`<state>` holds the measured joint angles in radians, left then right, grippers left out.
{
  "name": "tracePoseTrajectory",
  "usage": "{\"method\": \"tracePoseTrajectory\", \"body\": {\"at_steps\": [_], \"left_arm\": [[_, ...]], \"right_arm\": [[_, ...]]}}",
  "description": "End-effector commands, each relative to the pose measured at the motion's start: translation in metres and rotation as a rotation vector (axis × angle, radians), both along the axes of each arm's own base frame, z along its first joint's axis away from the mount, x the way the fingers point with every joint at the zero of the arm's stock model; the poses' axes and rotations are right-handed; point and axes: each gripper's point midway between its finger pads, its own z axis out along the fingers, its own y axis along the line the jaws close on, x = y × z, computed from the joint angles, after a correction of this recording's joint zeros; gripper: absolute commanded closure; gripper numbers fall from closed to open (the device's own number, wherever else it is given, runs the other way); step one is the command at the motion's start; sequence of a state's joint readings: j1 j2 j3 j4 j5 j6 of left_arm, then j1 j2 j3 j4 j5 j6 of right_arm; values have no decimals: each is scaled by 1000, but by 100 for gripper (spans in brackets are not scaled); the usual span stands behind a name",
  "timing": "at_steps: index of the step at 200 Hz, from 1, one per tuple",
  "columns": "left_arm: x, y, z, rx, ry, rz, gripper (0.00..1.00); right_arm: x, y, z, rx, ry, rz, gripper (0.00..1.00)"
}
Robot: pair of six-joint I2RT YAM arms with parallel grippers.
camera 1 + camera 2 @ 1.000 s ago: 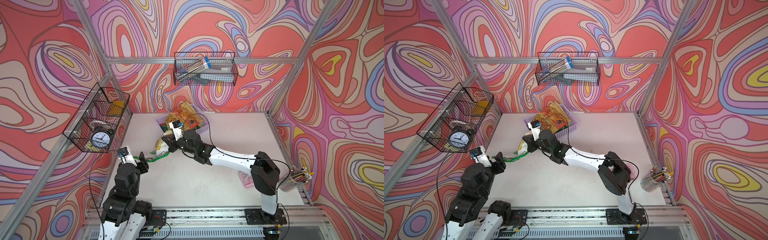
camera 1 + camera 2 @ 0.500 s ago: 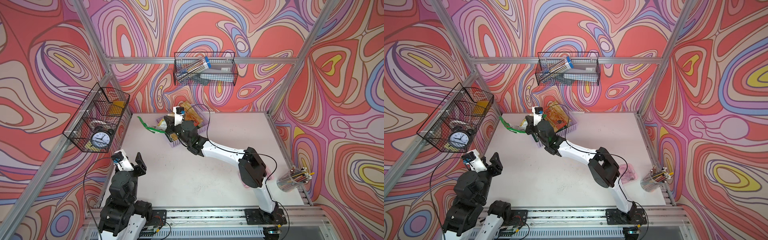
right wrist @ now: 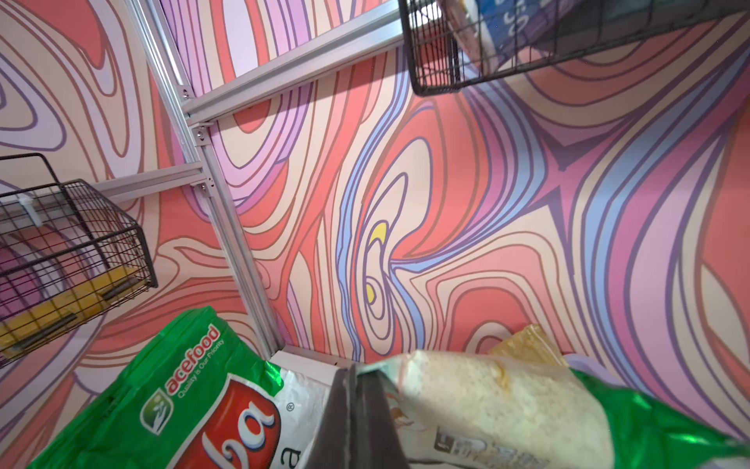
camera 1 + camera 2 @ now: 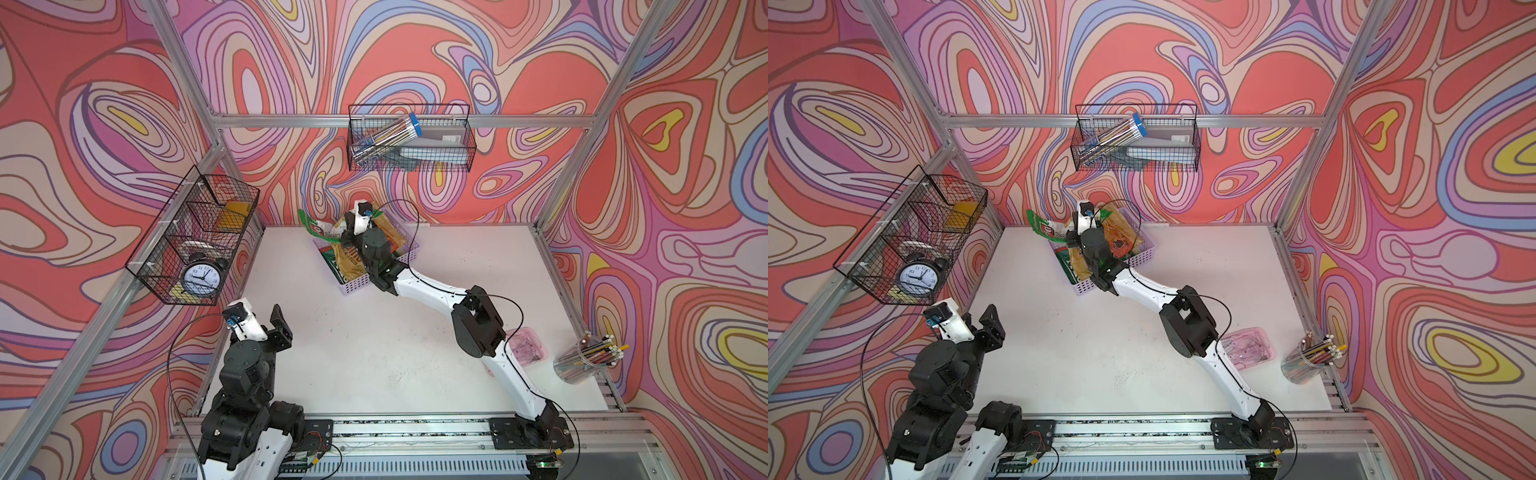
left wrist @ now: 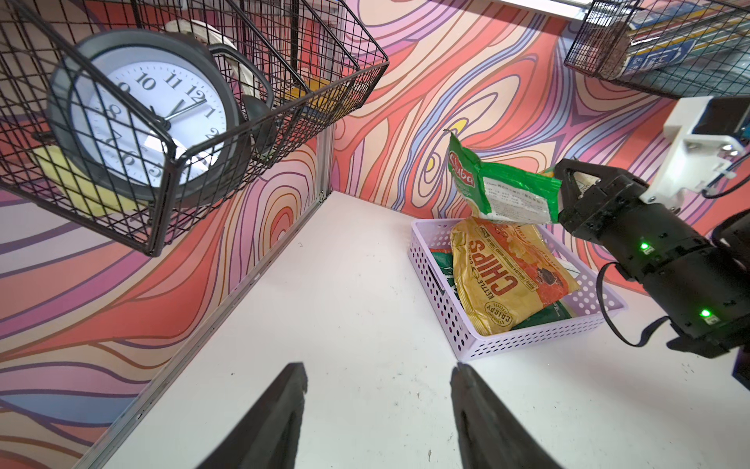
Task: Put the potato chips into the basket
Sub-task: Place the potato chip in the basket.
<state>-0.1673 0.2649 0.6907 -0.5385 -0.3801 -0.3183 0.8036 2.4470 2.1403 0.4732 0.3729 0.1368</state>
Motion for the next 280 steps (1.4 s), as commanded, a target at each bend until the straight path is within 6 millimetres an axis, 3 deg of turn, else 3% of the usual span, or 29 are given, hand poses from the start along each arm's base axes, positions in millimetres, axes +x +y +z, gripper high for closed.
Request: {"method": "tracePoseTrajectory", "body": {"at_steps": [1, 24, 56, 83, 126, 192, 221, 248, 280], "left_arm": [[3, 3, -2, -3, 3, 18, 37], [4, 3, -2, -4, 6, 20, 37], [6, 3, -5, -7, 19, 20, 37], [7, 2, -7, -12, 28, 16, 37], [8, 1, -8, -13, 30, 10, 37], [8, 1, -10, -17, 37, 8, 37], [9, 0, -9, -17, 36, 5, 37], [9, 0, -9, -18, 37, 6, 37], [8, 1, -10, -19, 37, 7, 37]], "right_arm": [[18, -23, 24, 13, -80, -77, 100], [33, -37, 0, 39, -40, -121, 100], [48, -29, -67, 25, 74, -93, 100], [44, -18, -122, 2, 186, -28, 100], [29, -29, -176, -8, 321, -25, 100], [17, -57, -185, -44, 387, -107, 86], [20, -55, -172, -70, 383, -96, 74], [18, -50, -158, -79, 393, -66, 72], [1, -67, -145, -76, 435, -82, 66]]}}
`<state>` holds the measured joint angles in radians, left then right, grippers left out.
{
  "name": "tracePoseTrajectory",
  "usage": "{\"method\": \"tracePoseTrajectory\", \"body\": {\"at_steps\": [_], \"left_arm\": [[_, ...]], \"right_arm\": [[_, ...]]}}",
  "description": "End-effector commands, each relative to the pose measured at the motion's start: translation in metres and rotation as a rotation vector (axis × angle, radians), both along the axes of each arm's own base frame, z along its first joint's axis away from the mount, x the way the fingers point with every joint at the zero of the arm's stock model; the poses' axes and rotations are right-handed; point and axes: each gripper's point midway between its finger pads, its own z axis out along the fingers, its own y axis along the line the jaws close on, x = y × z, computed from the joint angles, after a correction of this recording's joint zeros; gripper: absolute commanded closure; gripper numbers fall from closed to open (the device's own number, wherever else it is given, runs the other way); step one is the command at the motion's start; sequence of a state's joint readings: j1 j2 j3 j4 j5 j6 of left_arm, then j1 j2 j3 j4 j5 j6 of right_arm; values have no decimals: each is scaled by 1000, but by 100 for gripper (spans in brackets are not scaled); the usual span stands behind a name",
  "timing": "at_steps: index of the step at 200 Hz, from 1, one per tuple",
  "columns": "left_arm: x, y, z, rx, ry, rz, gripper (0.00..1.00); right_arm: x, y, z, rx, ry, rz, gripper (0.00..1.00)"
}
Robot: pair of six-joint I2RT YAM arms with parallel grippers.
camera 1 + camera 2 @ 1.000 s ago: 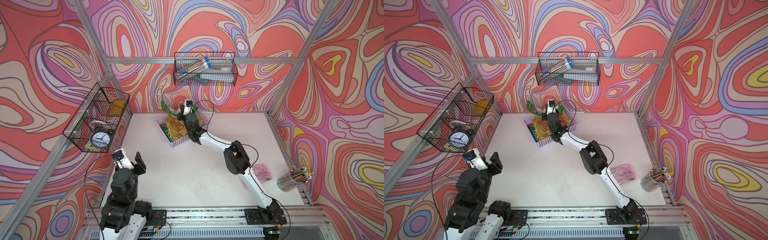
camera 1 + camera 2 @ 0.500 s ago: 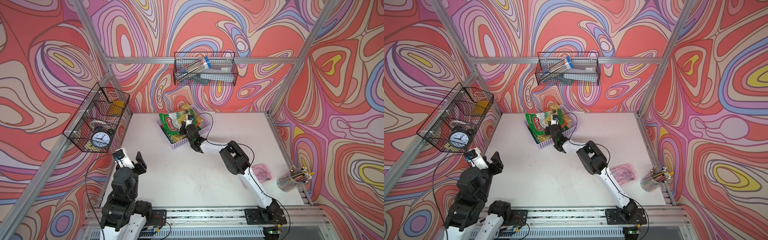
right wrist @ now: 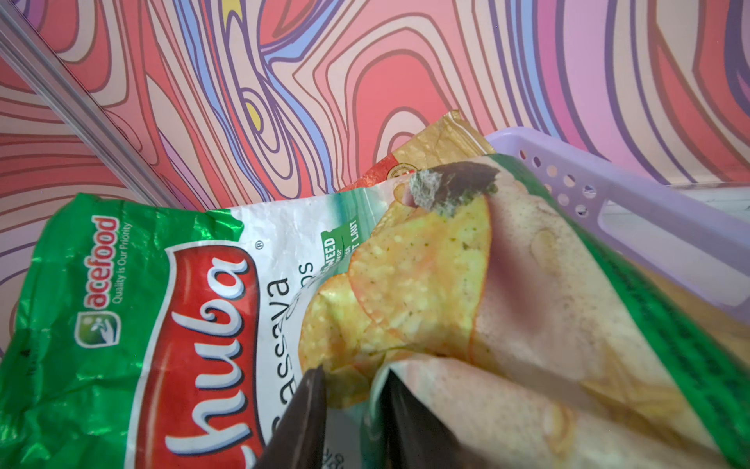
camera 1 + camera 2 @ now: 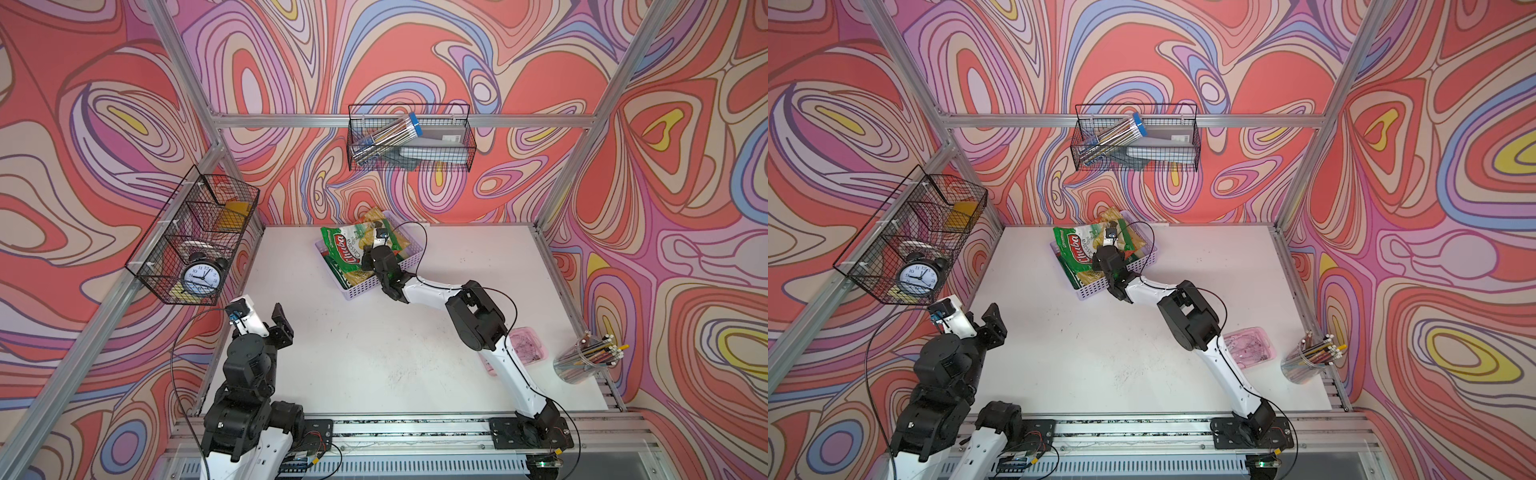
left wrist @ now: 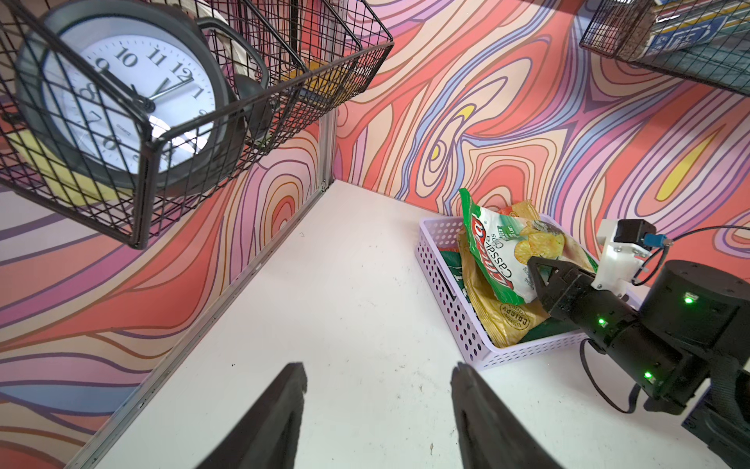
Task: Put the potato chips into the basket
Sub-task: Place the potato chip in the basket.
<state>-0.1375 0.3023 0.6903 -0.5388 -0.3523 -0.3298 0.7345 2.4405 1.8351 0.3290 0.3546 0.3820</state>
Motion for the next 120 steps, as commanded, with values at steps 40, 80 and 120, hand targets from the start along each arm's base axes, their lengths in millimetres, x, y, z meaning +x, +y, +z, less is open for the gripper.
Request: {"method": "tracePoseTrajectory", "body": {"at_steps": [40, 80, 120], "left_arm": [[2, -1, -2, -8, -3, -2, 37], [2, 0, -3, -5, 4, 0, 37], [2, 1, -2, -3, 5, 6, 36]], "right_arm": [[-33, -35, 45, -60, 76, -15, 63], [-44, -40, 53, -87, 111, 14, 63], [-22, -5, 72, -79, 59, 101, 66]]}}
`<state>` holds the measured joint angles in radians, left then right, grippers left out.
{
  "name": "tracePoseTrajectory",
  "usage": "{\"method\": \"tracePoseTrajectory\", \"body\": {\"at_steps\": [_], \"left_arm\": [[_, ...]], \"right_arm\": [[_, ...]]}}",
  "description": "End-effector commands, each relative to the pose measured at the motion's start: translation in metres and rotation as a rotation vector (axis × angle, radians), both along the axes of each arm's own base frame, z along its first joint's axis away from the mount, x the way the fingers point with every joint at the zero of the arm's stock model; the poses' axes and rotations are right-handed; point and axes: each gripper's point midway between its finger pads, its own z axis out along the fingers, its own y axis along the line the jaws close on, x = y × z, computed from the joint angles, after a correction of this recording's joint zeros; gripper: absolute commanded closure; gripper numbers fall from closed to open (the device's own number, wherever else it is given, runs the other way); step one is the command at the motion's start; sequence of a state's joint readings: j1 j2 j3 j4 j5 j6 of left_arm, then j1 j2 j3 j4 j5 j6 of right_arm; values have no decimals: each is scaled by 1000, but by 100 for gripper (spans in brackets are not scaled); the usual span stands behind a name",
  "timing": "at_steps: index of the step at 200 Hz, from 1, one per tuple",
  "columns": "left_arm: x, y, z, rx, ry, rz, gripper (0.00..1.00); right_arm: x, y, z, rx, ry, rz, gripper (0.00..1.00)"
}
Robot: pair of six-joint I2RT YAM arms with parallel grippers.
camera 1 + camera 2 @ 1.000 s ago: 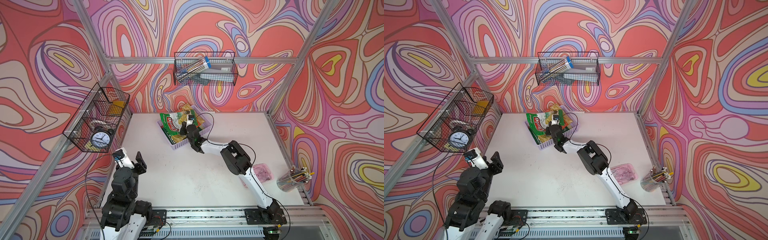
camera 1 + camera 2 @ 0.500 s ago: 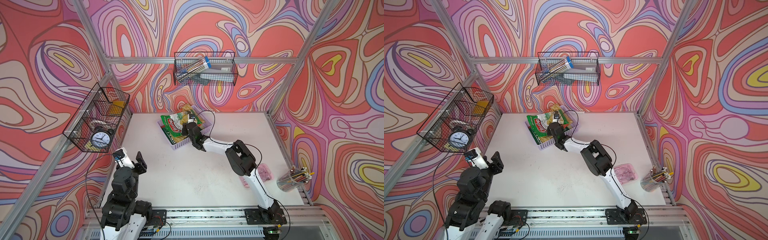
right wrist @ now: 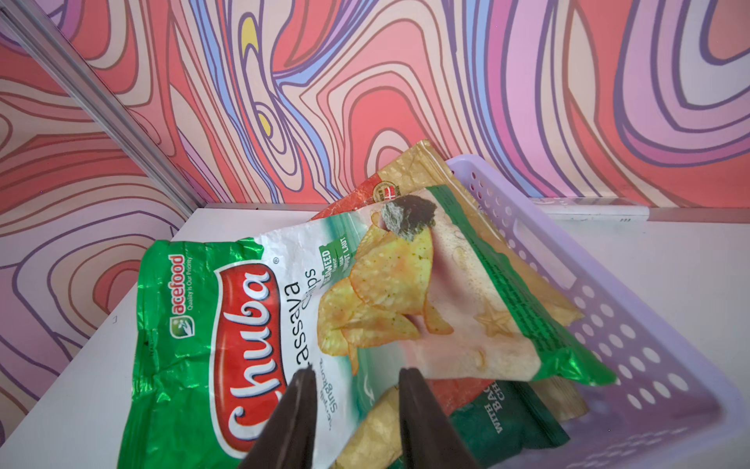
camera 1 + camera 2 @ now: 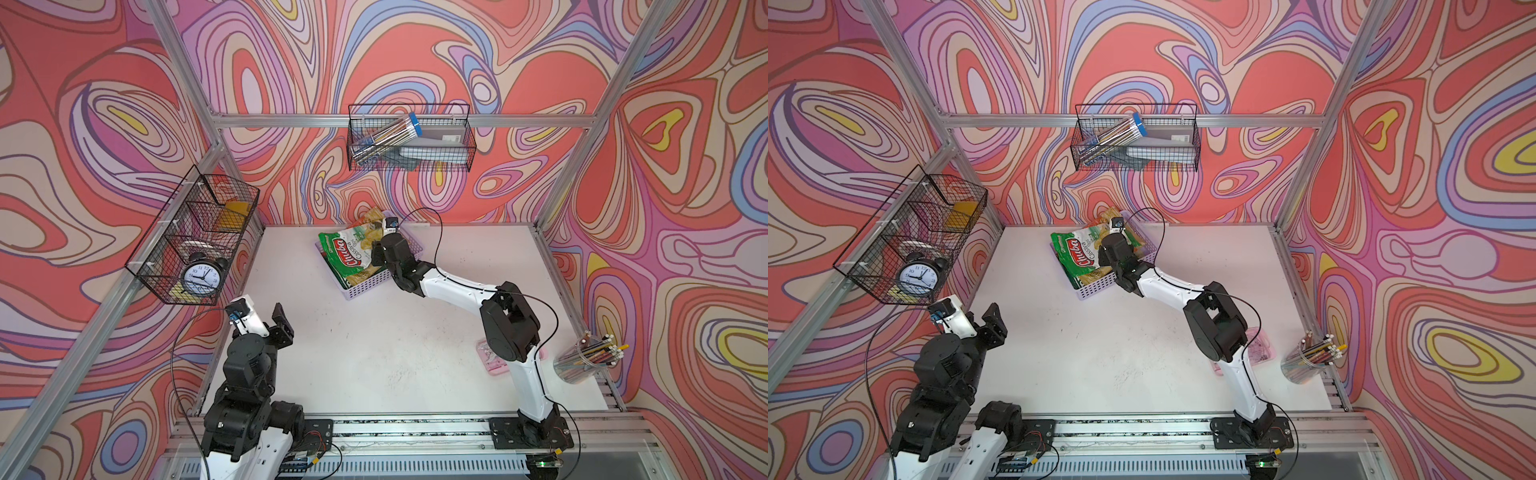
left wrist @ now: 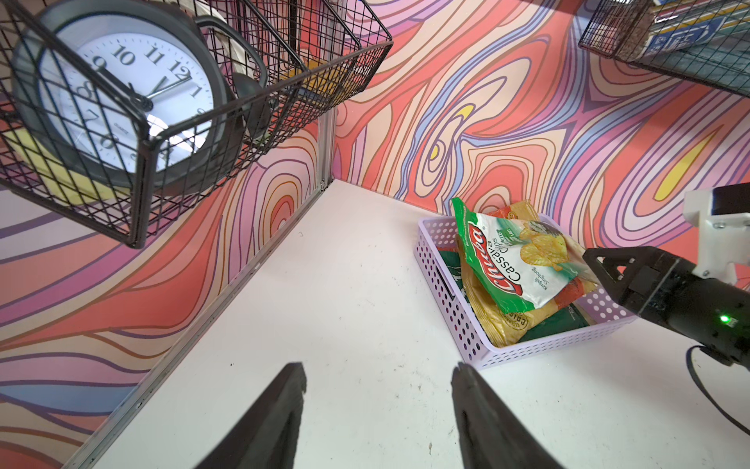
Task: Put the potato chips into the basket
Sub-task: Place the potato chip in the basket.
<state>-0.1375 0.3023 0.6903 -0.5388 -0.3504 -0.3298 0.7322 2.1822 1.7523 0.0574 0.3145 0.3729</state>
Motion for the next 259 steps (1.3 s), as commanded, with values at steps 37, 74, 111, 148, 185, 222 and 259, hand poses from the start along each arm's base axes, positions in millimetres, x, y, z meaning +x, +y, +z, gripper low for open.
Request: {"method": "tracePoseTrajectory", "body": {"at_steps": [37, 74, 111, 148, 185, 222, 259], "left_arm": [[1, 1, -5, -9, 11, 6, 36], [2, 0, -6, -8, 21, 1, 36], [7, -2, -6, -3, 29, -8, 36], [13, -6, -11, -5, 56, -29, 36], [34, -23, -20, -64, 132, -104, 37], [65, -42, -25, -183, 152, -153, 38], [99, -45, -37, -237, 123, -126, 38]], "right_arm": [[53, 40, -5, 26, -43, 80, 66], [64, 25, -57, 50, 44, 58, 66], [56, 13, -84, 46, 111, 58, 61], [54, 18, -32, 70, 41, 99, 59], [34, 1, 33, 84, -40, 108, 58], [-3, -45, 61, 81, -59, 77, 57], [-41, -115, 65, 113, -46, -23, 57]]}}
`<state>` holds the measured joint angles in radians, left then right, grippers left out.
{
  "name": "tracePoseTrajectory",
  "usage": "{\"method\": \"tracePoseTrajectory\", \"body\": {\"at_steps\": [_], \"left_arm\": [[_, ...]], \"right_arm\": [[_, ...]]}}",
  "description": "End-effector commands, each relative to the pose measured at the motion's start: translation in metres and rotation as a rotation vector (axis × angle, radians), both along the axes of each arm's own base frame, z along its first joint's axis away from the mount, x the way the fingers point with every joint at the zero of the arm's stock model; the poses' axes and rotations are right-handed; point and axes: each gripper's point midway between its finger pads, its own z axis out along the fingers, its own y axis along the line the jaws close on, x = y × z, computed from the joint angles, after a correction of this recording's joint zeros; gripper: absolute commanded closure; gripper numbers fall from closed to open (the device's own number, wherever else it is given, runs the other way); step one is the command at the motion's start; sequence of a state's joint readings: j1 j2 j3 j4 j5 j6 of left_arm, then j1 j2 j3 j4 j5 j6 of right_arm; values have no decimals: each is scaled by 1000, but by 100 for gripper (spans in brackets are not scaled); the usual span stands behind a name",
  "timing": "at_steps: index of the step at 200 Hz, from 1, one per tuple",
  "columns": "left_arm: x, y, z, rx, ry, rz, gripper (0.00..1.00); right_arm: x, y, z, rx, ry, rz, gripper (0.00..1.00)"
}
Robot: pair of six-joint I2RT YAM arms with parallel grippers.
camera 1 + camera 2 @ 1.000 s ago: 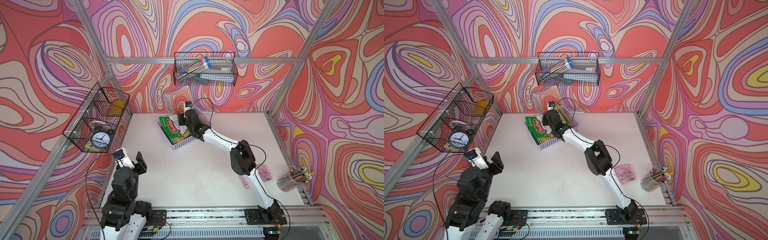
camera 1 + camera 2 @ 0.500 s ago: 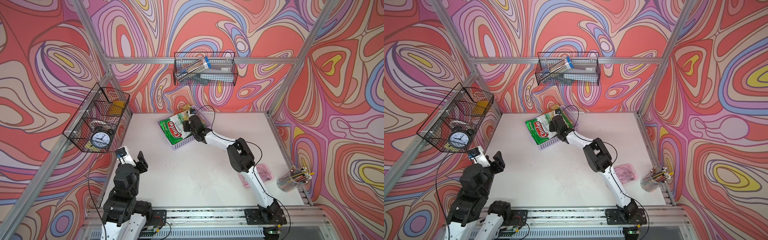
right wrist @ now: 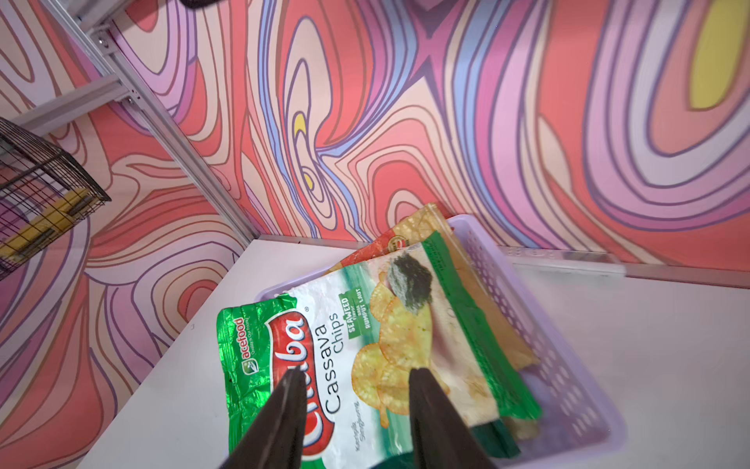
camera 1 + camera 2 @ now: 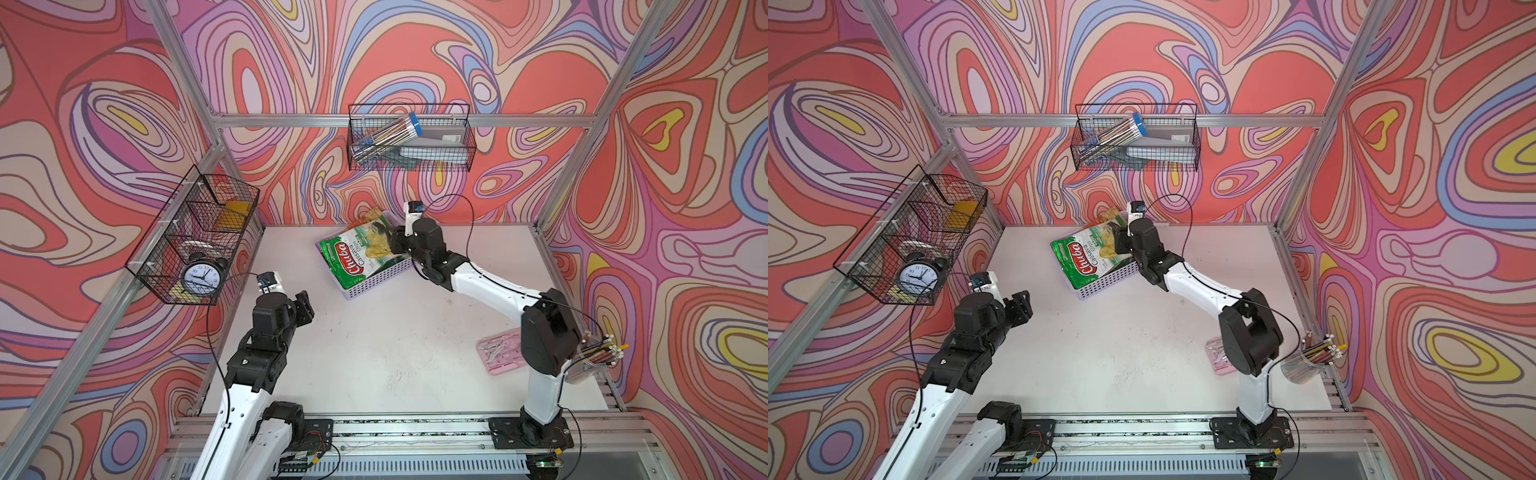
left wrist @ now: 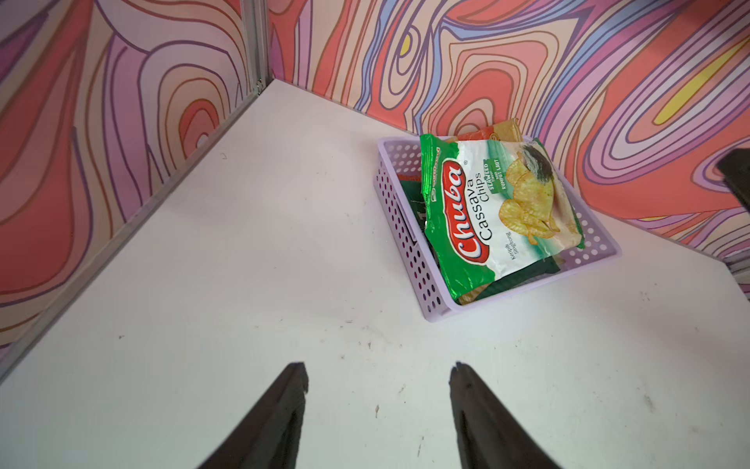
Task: Put the potato chips into the basket
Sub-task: Place the potato chip in the basket, then reset both arms
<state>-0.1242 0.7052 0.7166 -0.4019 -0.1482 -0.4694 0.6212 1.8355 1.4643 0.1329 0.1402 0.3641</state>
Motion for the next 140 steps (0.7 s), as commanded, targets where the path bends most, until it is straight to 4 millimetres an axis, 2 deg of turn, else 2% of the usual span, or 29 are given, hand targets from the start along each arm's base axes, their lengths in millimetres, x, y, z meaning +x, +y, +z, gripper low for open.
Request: {"method": "tracePoseTrajectory", "body": {"at_steps": [1, 30, 64, 79, 94, 103, 120, 127, 140], "left_arm": [[25, -5, 12, -73, -95, 20, 38], [51, -14, -15, -58, -80, 42, 38], [77, -15, -35, 30, -87, 66, 37], [86, -9, -43, 92, -84, 90, 37], [93, -2, -53, 169, -86, 116, 37], [96, 3, -58, 217, -82, 128, 36], [103, 8, -66, 307, -69, 133, 36], [106, 9, -70, 340, -63, 134, 36], [112, 10, -72, 372, -49, 122, 34]], "right_arm": [[-13, -43, -17, -3, 35, -80, 57], [-30, -105, -31, -55, 80, -204, 57], [-51, -180, -43, -157, 95, -390, 57], [-63, -217, -48, -193, 82, -523, 45], [-78, -254, -46, -218, 46, -653, 44], [-90, -277, -41, -231, 15, -740, 34], [-109, -309, -36, -258, -45, -851, 28], [-116, -322, -40, -273, -51, -903, 24], [-122, -340, -48, -316, -63, -946, 21]]}}
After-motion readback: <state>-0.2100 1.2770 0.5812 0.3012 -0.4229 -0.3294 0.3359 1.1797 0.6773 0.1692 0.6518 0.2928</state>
